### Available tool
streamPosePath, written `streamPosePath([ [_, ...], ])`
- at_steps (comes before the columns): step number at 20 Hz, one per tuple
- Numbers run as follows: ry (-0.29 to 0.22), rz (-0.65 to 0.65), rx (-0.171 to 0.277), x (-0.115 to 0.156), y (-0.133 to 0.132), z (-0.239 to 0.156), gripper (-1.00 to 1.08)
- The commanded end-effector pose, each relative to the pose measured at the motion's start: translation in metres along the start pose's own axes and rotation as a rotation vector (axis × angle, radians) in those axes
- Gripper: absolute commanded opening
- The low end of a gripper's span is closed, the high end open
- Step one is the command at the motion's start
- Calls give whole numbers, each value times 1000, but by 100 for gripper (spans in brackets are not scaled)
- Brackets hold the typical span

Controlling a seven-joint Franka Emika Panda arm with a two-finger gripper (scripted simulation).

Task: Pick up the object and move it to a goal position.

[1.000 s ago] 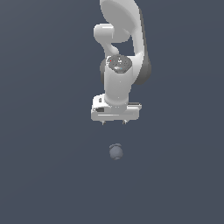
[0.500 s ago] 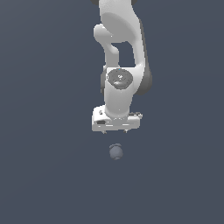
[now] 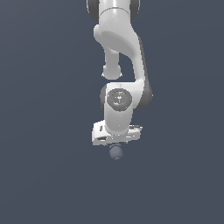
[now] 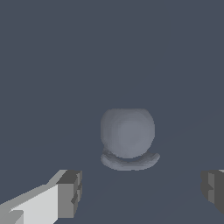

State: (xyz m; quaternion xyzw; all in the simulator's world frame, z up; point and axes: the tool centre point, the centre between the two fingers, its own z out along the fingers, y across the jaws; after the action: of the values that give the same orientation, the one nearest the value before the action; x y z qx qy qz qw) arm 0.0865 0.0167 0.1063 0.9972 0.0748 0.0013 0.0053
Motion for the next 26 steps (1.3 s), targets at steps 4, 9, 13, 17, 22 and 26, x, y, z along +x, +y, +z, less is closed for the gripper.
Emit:
streamPosePath([
  [4,-1,-19,8,11,1,12,100],
  [9,-2,-25,11,15,1,16,100],
  [13,-2,-24,10,14,1,18,100],
  [17,-2,-24,10,14,1,30,100],
  [22,-2,-25,11,14,1,57,100],
  [26,-2,-25,11,14,0,68,100],
])
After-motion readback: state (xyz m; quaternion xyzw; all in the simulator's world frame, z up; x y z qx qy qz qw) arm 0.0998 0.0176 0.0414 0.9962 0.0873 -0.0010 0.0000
